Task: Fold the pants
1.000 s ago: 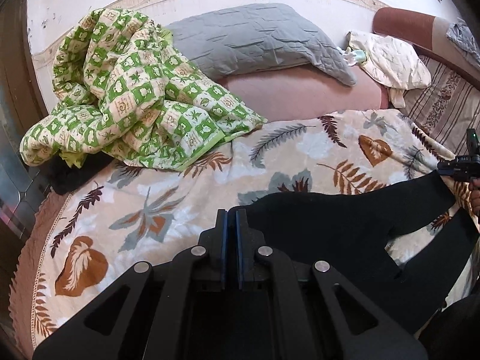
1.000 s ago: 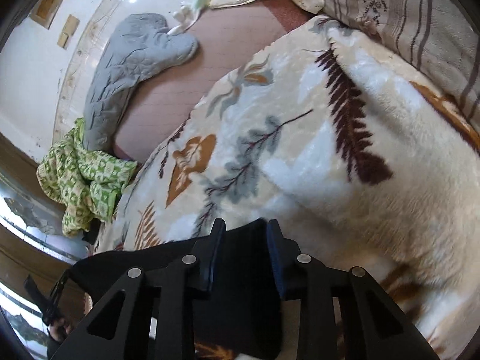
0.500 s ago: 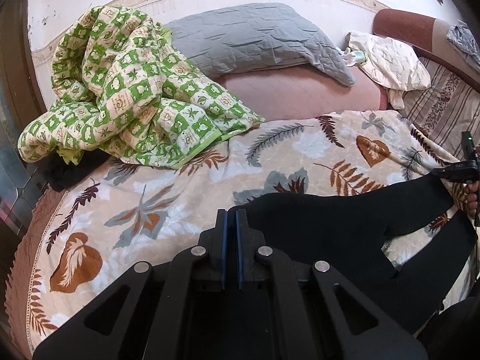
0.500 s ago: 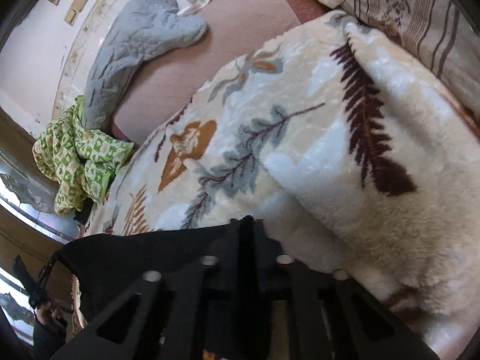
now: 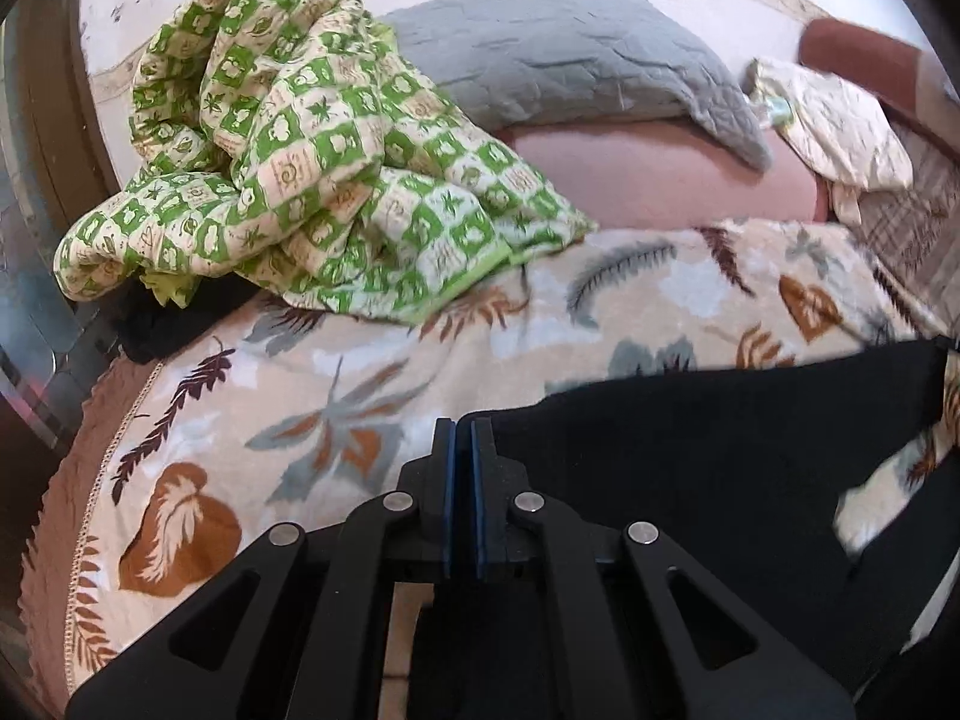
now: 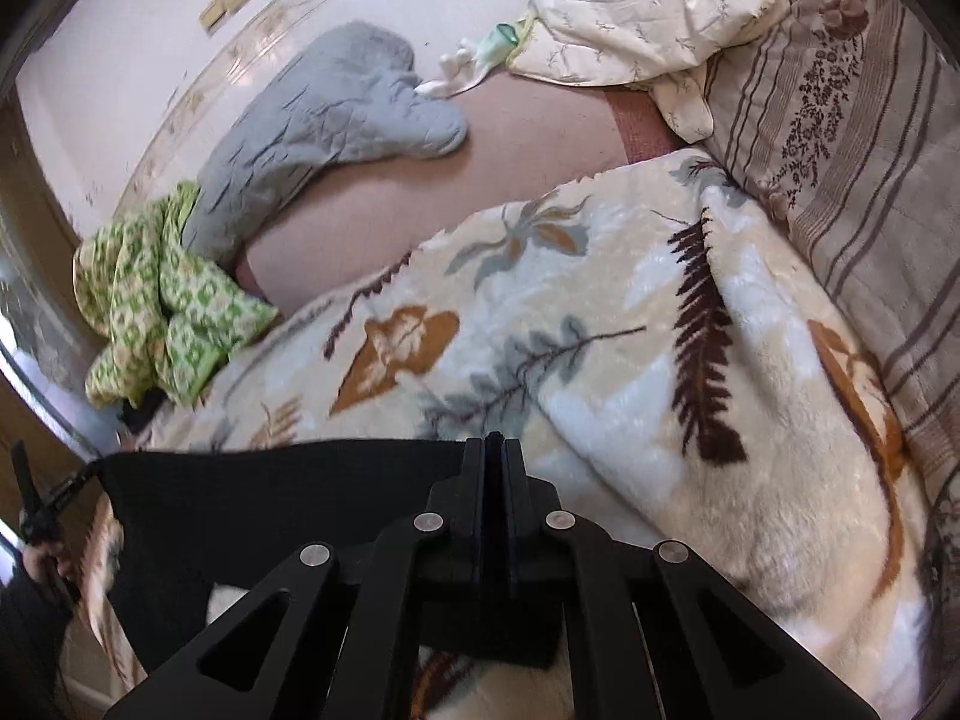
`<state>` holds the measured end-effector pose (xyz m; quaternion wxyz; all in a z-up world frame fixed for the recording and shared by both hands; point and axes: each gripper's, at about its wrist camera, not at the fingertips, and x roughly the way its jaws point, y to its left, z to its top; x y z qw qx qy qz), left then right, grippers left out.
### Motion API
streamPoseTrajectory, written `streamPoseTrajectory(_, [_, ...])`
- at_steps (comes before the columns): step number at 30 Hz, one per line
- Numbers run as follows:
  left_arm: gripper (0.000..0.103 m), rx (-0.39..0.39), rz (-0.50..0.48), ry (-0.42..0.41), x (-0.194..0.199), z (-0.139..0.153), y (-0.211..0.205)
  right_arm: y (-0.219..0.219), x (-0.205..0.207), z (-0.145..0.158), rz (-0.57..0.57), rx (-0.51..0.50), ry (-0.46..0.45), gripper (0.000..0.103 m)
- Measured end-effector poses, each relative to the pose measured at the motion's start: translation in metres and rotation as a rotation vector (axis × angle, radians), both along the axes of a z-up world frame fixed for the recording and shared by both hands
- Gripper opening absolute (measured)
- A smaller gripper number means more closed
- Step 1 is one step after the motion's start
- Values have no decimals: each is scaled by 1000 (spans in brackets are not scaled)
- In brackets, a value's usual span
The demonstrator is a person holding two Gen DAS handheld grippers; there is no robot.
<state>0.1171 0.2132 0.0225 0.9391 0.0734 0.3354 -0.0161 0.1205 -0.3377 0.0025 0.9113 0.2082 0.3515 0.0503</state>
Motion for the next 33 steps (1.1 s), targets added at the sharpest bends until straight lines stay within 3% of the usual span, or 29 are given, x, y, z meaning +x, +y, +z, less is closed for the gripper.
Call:
streamPoseTrajectory(6, [2, 33, -43, -53, -32, 6, 3, 12, -45, 37, 82, -70, -106, 4])
streamPoseTrajectory(11, [3, 100, -121, -105, -76, 3, 2, 29, -99, 45, 213, -172, -124, 4])
streamPoseTrajectory(15, [3, 113, -135, -86, -113, -16, 17, 39, -139, 30, 333, -240, -79, 4])
streamPoseTrajectory(24, [3, 15, -70, -16, -172, -58, 46, 44, -174, -14, 492, -305, 90, 3])
streamPoseTrajectory(26, [7, -34, -27, 12, -175, -64, 53, 45, -176, -16, 505, -308, 98, 9])
streamPoseTrajectory(28, [11, -138, 46, 25, -180, -64, 67, 44, -180, -15, 516, -296, 102, 12])
streamPoseTrajectory(29, [12, -210, 64, 30, -184, -62, 73, 42, -183, -12, 509, -294, 95, 18])
streamPoseTrajectory(33, [37, -465, 101, 15, -204, -54, 86, 23, -195, 14, 419, -225, -10, 44])
